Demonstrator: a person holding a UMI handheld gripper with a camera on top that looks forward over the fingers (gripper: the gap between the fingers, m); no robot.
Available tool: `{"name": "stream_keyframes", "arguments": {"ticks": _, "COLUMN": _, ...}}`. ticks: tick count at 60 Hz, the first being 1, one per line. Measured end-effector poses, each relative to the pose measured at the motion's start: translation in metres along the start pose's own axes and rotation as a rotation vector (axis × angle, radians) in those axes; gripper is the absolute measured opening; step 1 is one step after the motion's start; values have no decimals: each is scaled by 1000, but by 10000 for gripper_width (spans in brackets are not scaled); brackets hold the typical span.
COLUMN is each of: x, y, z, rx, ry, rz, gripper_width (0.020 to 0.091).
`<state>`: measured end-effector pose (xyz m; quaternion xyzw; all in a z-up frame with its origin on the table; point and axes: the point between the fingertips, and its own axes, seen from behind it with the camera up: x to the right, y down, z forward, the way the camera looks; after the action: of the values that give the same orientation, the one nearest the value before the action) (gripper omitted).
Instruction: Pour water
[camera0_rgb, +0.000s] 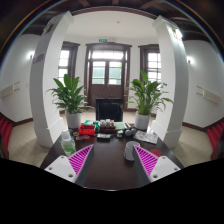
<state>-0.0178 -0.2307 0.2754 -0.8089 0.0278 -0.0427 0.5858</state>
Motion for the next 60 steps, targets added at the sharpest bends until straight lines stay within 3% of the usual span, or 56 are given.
{"name": "stream_keyframes", "arguments": {"ticks": 8, "x": -22, "y": 27, "z": 7, "rx": 30, "ry": -7, "rz": 17, "gripper_width": 780}}
{"name": "stream_keyframes", "arguments": {"ticks": 19, "x": -111, "y": 74, "z": 33, "rx": 136, "ry": -156, "rz": 44, "gripper_width": 780}}
{"name": "stream_keyframes", "arguments": {"ticks": 28, "x": -161, "y": 100, "z": 73, "rx": 133, "ry": -226, "rz": 87, "gripper_width": 786}}
{"name": "stream_keyframes", "arguments": {"ticks": 44, "x": -207, "y": 109, "z": 167, "rx": 100, "ry": -220, "rz": 24, "gripper_width": 784}}
{"name": "stream_keyframes", "arguments": {"ticks": 53, "x": -233, "y": 99, "z": 204, "rx": 127, "ry": -246, "rz": 23, "gripper_width": 787}}
{"name": "stream_keyframes", "arguments": {"ticks": 60, "x": -237, "y": 92, "z": 217, "rx": 164, "ry": -234, "rz": 33, "gripper_width": 740}}
